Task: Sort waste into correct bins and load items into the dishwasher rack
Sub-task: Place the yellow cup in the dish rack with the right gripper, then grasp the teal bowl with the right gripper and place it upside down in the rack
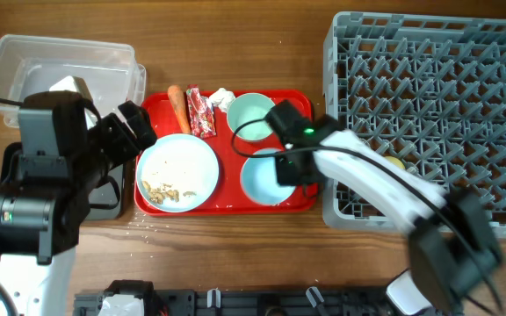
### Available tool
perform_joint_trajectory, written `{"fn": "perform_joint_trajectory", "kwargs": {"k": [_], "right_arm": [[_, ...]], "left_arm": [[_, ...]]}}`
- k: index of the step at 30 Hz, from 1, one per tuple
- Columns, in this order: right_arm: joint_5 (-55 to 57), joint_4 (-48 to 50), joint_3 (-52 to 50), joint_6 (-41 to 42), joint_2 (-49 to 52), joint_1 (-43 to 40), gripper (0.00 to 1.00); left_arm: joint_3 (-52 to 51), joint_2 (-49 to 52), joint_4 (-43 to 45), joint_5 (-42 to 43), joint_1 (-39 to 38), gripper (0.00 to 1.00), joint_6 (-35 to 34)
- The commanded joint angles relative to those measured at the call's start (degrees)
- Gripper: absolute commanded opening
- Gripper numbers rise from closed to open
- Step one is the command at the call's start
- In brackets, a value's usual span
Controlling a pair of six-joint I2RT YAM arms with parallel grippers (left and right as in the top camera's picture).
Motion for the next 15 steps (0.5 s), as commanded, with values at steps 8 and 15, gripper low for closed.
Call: {"fn": "perform_joint_trajectory", "kwargs": {"k": [8, 15], "right_arm": [[58.05, 0.17, 3.08, 1.95, -23.58, -18.51, 0.04], [63.41, 20.35, 3.08, -17.81, -3.76, -30.34, 0.04]], "left_arm": [[0.90, 1.92, 0.07, -0.98, 0.31, 1.00, -0.76], [0.90, 1.92, 0.07, -0.98, 0.33, 1.00, -0.76]]}}
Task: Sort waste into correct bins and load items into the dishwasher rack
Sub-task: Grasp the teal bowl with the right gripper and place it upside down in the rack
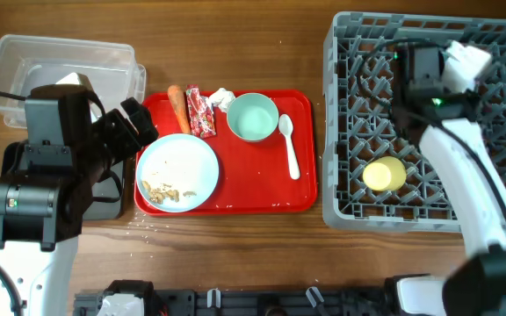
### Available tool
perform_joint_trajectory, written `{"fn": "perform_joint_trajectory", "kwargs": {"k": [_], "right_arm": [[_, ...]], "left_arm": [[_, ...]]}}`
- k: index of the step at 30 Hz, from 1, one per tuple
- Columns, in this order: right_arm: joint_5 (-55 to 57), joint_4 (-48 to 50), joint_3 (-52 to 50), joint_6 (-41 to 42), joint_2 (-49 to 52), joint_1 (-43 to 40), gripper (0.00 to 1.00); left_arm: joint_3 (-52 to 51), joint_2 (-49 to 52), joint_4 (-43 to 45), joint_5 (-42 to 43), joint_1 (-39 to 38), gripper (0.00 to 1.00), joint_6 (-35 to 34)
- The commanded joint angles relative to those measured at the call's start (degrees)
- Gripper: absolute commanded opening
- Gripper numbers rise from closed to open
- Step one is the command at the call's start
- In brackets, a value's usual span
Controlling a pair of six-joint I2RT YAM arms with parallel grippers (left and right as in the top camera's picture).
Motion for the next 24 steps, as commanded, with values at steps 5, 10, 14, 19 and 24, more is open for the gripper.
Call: {"fn": "perform_joint_trajectory", "kwargs": {"k": [5, 10, 14, 19, 24], "right_arm": [[16.74, 28.00, 0.55, -33.51, 15.65, -0.52, 0.04], [16.44, 33.24, 0.55, -41.75, 21.70, -0.15, 0.04], [1.09, 25.49, 0.57, -36.68, 19.10, 4.07, 0.22], [-30.84, 2.67, 7.28, -18.05, 11.17, 4.81, 0.63], [-65.81, -3.17, 12.17, -13.55, 1.16, 11.47, 0.66]], "left_arm": [[0.90, 0.07, 0.09, -0.79, 0.31, 1.00, -0.74], [0.90, 0.07, 0.07, -0.79, 0.31, 1.00, -0.74], [0.90, 0.07, 0.09, -0.79, 0.33, 1.00, -0.74], [0.90, 0.07, 0.09, -0.79, 0.33, 1.00, -0.74], [0.90, 0.07, 0.09, -0.79, 0.31, 1.00, -0.74]]}}
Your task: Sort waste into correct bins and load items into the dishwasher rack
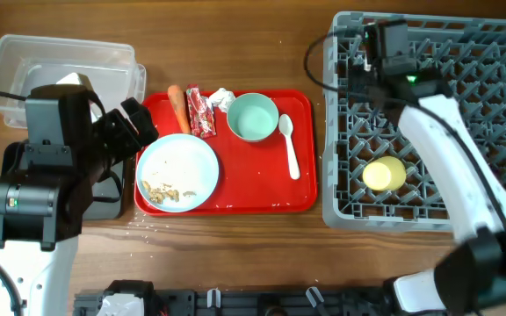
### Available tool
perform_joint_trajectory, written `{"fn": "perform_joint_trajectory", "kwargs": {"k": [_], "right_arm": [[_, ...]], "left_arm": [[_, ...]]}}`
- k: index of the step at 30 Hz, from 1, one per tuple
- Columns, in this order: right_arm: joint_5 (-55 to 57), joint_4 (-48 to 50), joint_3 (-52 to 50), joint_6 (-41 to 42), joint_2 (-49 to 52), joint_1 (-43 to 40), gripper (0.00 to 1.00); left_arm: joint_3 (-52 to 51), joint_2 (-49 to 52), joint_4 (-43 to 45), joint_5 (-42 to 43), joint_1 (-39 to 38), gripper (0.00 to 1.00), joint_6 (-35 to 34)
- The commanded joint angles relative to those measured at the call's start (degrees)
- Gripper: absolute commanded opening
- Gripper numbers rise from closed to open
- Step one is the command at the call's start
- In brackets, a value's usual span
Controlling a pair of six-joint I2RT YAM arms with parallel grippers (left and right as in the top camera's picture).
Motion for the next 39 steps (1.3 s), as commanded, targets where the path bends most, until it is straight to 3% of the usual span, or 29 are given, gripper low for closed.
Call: {"fn": "perform_joint_trajectory", "kwargs": {"k": [1, 6, 10, 12, 13, 15, 16, 18, 21, 22, 26, 28, 30, 37, 39], "right_arm": [[-22.93, -1.07, 1.22, 6.69, -2.80, 7.43, 0.66], [-17.40, -1.75, -0.68, 24.76, 7.93, 19.12, 0.64], [-14.10, 5.60, -0.68, 31.21, 20.31, 18.62, 0.61], [-18.49, 8.37, -0.66, 31.21, 23.85, 17.94, 0.30], [-18.45, 8.33, -0.66, 30.51, 23.78, 17.94, 0.27], [-17.22, 8.15, -0.66, 30.62, 23.71, 17.92, 0.08], [-15.85, 7.19, -0.61, 30.82, 23.34, 17.90, 0.04], [-8.13, 1.60, 0.50, 30.86, 19.74, 16.50, 0.04], [3.34, -5.92, 1.29, 30.75, 6.62, 10.80, 0.04], [10.16, -7.80, 1.29, 30.67, -1.14, 5.84, 0.04], [35.58, -8.46, 1.27, 28.76, -10.49, -6.05, 0.04], [45.44, -7.08, 1.25, 20.98, -9.77, -10.05, 0.04], [55.21, -5.62, 1.22, 18.62, -7.41, -13.94, 0.04], [61.29, 2.10, 1.22, 6.54, 5.22, -21.77, 0.04], [61.33, 2.95, 1.22, 6.51, 8.63, -21.86, 0.04]], "left_arm": [[0.90, 0.02, 0.09, -0.76, 0.31, 1.00, -0.74], [0.90, 0.02, 0.09, -0.76, 0.33, 1.00, -0.74], [0.90, 0.02, 0.09, -0.76, 0.31, 1.00, -0.74], [0.90, 0.02, 0.09, -0.76, 0.33, 1.00, -0.74], [0.90, 0.02, 0.09, -0.76, 0.31, 1.00, -0.74], [0.90, 0.02, 0.09, -0.76, 0.31, 1.00, -0.74], [0.90, 0.02, 0.09, -0.76, 0.33, 1.00, -0.74], [0.90, 0.02, 0.09, -0.76, 0.31, 1.00, -0.74], [0.90, 0.02, 0.09, -0.76, 0.33, 1.00, -0.74], [0.90, 0.02, 0.09, -0.76, 0.31, 1.00, -0.74], [0.90, 0.02, 0.09, -0.76, 0.33, 1.00, -0.74], [0.90, 0.02, 0.07, -0.76, 0.33, 1.00, -0.74], [0.90, 0.02, 0.09, -0.76, 0.33, 1.00, -0.74], [0.90, 0.02, 0.07, -0.76, 0.33, 1.00, -0.74], [0.90, 0.02, 0.09, -0.76, 0.33, 1.00, -0.74]]}}
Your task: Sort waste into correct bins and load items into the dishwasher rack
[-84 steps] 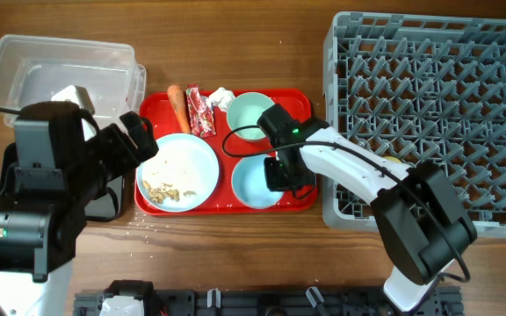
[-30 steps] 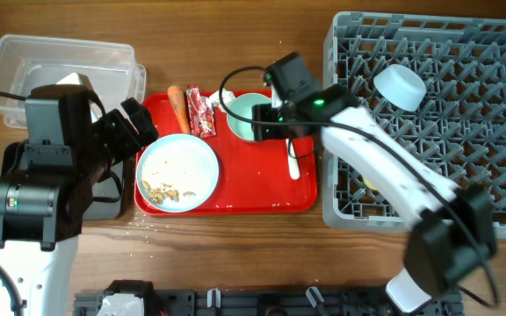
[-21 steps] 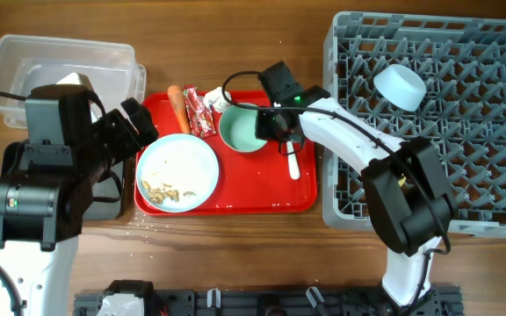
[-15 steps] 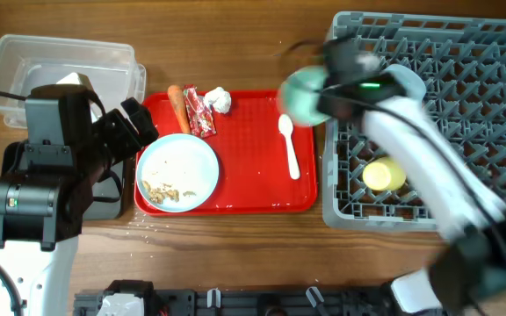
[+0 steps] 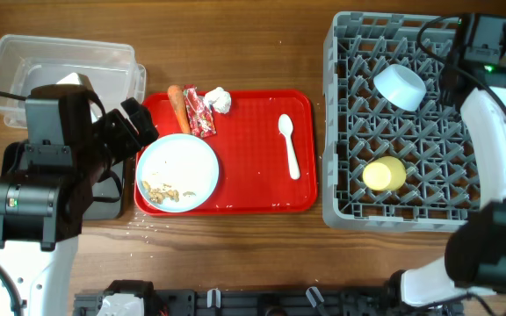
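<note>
A red tray holds a white plate with crumbs, a white spoon, a carrot, a red wrapper and a crumpled tissue. In the grey dishwasher rack a pale bowl lies tilted near the back, and a yellow cup sits lower down. My right gripper hangs over the rack's back right, apart from the bowl, its fingers hidden. My left gripper hovers at the tray's left edge, beside the plate.
A clear plastic bin stands at the back left with something pale inside. A black bin lies partly under my left arm. Bare wooden table shows between tray and rack and along the front.
The pale green bowl that stood on the tray beside the spoon is gone from there, and a pale bowl now lies in the rack. My right gripper has moved from the rack's back left to its back right.
First two pale bowls stood on the tray with my right gripper over the nearer one. Then only one bowl and the spoon showed there, my right arm over the rack. It stayed over the rack's back. Now no bowl is on the tray. The left arm never moved.
</note>
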### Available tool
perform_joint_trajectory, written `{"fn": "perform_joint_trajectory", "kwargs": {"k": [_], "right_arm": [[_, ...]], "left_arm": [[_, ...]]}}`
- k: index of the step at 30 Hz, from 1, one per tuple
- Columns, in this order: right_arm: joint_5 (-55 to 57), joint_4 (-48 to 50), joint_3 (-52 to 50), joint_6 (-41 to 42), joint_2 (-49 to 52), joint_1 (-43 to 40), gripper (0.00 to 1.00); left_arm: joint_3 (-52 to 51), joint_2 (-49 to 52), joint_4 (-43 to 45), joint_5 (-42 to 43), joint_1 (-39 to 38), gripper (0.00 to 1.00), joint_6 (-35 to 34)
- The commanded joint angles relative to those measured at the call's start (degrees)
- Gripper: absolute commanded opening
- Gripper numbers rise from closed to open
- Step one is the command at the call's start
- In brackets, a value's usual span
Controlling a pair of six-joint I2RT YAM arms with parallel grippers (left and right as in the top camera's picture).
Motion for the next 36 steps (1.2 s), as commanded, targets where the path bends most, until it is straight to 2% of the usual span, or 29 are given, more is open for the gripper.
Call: {"fn": "perform_joint_trajectory", "kwargs": {"k": [1, 5, 9, 13, 14, 15, 16, 17, 20, 25, 27, 29, 32, 34, 36], "right_arm": [[3.28, 2.08, -0.09, -5.18, 5.18, -0.15, 0.04], [5.07, 9.46, -0.09, -16.96, 10.43, -1.88, 0.04], [7.32, 14.53, -0.11, -23.78, 13.27, -3.48, 0.04], [3.78, 15.30, -0.11, -24.55, 13.49, -2.93, 0.05], [0.85, 14.38, -0.11, -24.55, 13.46, -1.90, 0.12], [-2.14, 13.11, -0.11, -24.52, 13.46, -0.79, 0.24], [-7.54, 10.38, -0.11, -24.57, 13.46, 0.66, 0.42], [-11.19, 8.00, -0.11, -24.50, 13.46, 2.12, 0.52], [-13.60, 5.11, 0.04, -21.64, 12.28, 5.35, 0.55], [-27.21, -0.96, 0.37, -16.57, 2.67, 9.64, 0.56], [-37.90, -5.57, 1.81, -13.55, -4.44, 11.74, 0.58], [-60.06, -9.11, 2.54, -11.87, -12.72, 15.89, 0.55], [-84.70, -12.04, 2.51, -8.20, -16.28, 24.61, 0.52], [-85.48, -12.46, 1.14, -3.85, -14.05, 32.68, 0.52], [-77.00, -12.68, -0.83, 4.81, -8.94, 39.28, 0.52]], "left_arm": [[0.90, 0.02, 0.09, -0.76, 0.33, 1.00, -0.74], [0.90, 0.02, 0.09, -0.76, 0.33, 1.00, -0.74], [0.90, 0.02, 0.09, -0.76, 0.33, 1.00, -0.74], [0.90, 0.02, 0.07, -0.76, 0.33, 1.00, -0.74], [0.90, 0.02, 0.09, -0.76, 0.31, 1.00, -0.74], [0.90, 0.02, 0.07, -0.76, 0.33, 1.00, -0.74], [0.90, 0.02, 0.09, -0.76, 0.33, 1.00, -0.74], [0.90, 0.02, 0.09, -0.76, 0.31, 1.00, -0.74], [0.90, 0.02, 0.09, -0.76, 0.31, 1.00, -0.74], [0.90, 0.02, 0.09, -0.76, 0.33, 1.00, -0.74], [0.90, 0.02, 0.09, -0.76, 0.33, 1.00, -0.74], [0.90, 0.02, 0.09, -0.76, 0.33, 1.00, -0.74], [0.90, 0.02, 0.09, -0.76, 0.33, 1.00, -0.74], [0.90, 0.02, 0.09, -0.76, 0.33, 1.00, -0.74], [0.90, 0.02, 0.09, -0.76, 0.33, 1.00, -0.74]]}}
